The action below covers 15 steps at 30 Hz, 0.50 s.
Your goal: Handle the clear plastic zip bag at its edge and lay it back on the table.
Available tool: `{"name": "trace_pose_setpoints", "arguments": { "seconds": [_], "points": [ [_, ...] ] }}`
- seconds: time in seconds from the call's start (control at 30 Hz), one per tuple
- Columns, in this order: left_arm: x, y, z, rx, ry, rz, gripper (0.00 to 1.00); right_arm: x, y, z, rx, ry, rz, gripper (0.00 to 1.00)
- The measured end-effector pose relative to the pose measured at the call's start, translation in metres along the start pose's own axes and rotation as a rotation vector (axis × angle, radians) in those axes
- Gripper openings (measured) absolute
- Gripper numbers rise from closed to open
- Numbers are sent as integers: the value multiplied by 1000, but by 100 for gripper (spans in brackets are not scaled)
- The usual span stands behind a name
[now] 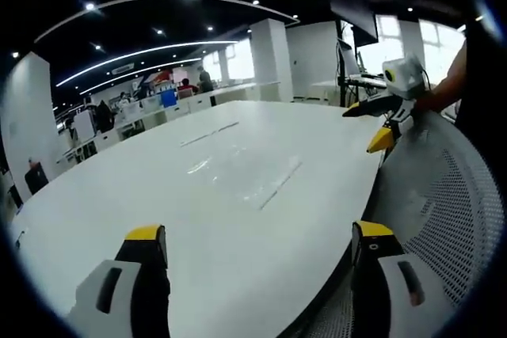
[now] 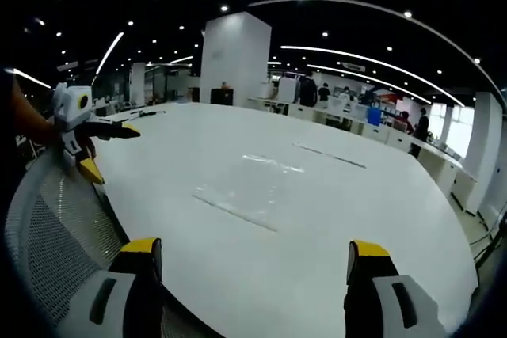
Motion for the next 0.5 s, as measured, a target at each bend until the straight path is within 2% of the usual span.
{"name": "trace_pose_setpoints", "arguments": {
  "seconds": [0.5],
  "points": [
    [-1, -1, -1, 11, -16, 3, 98, 2, 1, 0, 4, 4, 1, 98]
  ]
}}
Point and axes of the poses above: the point that each gripper's makers call its tool centre point, and the gripper's own axes: z roughly forward along the fingers, x roughly to its right, y roughly out of its underside, the point moved 10 cm from there along -z, roughly backward along the fingers, and after that the axes turned 10 degrees about y, right-handed, at the moved point
